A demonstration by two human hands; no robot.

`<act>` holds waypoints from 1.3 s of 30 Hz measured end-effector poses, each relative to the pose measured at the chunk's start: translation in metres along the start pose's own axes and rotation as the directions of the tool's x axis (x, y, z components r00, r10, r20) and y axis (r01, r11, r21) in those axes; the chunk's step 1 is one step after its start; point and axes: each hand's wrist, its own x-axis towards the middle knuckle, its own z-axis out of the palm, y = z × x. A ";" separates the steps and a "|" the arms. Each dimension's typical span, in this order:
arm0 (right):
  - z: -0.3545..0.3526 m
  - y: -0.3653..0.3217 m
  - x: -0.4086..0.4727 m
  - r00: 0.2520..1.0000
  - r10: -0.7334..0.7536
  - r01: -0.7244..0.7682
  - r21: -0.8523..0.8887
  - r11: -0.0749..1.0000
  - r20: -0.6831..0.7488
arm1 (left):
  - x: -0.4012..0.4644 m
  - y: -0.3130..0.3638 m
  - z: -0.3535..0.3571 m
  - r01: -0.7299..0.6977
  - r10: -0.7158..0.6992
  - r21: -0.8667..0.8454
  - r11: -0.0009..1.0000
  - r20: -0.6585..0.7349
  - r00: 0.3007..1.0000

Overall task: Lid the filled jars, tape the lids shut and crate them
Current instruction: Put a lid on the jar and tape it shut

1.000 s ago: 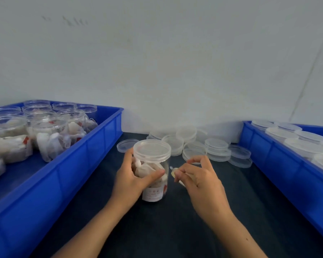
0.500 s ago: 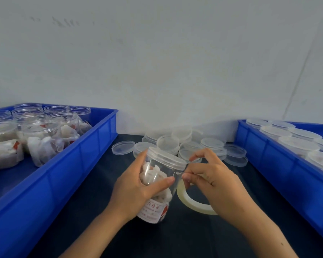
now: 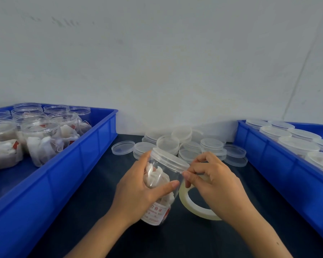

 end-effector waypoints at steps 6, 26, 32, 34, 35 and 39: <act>0.001 -0.003 -0.002 0.999 0.032 -0.032 -0.009 0.999 -0.022 | -0.005 0.008 0.003 -0.054 0.052 -0.079 0.995 -0.029 0.998; -0.007 -0.013 -0.004 0.921 0.328 -0.339 0.019 0.941 0.209 | -0.001 0.010 0.013 -0.043 0.035 -0.026 0.999 -0.251 0.967; -0.018 -0.004 -0.006 0.827 0.247 -0.342 0.103 0.934 0.505 | 0.002 0.009 0.005 -0.019 0.016 -0.008 1.000 -0.289 0.957; -0.021 -0.004 -0.007 0.820 0.221 -0.304 0.074 0.950 0.528 | 0.002 0.010 0.005 -0.014 0.010 -0.011 1.000 -0.305 0.952; -0.021 -0.003 -0.006 0.834 0.220 -0.287 0.057 0.956 0.506 | 0.002 0.010 0.005 -0.010 0.005 -0.014 1.000 -0.309 0.951; -0.015 0.000 -0.004 0.928 0.163 -0.094 -0.214 0.972 0.334 | 0.007 0.007 0.004 0.031 -0.042 -0.041 0.999 -0.323 0.946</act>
